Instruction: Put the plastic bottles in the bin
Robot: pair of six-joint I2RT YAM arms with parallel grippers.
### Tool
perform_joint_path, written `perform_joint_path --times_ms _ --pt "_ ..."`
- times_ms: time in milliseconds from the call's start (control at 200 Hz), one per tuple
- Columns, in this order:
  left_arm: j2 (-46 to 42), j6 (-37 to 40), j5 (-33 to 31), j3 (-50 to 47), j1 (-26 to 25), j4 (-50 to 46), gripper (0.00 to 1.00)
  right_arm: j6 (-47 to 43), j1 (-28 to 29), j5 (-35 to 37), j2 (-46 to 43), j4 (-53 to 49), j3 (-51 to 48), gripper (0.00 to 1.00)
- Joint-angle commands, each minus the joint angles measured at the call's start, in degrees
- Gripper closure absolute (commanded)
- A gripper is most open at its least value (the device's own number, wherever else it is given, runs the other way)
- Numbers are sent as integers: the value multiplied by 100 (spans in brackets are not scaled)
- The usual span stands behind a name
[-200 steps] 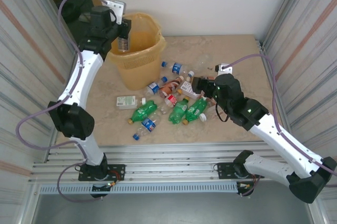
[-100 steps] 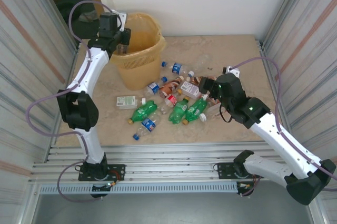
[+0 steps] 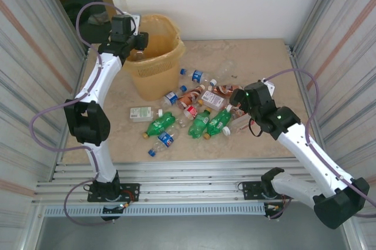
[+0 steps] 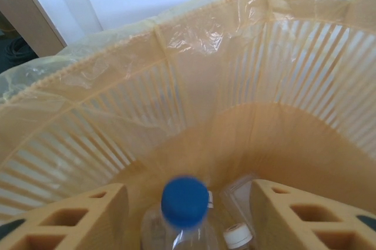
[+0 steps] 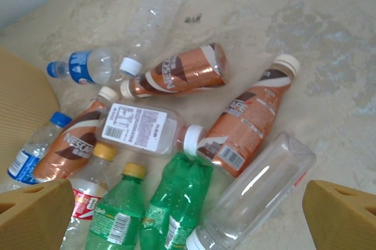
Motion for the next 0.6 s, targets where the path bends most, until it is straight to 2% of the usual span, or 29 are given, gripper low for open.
perform_joint_path --times_ms 0,306,596 --pt "-243 -105 59 137 42 -21 37 272 -101 -143 98 -201 -90 2" --pt "-932 -426 552 -28 33 -49 25 470 -282 -414 546 -429 -92 2" --pt "-2283 -895 1022 -1245 26 545 9 834 -449 -737 849 -276 -408 2"
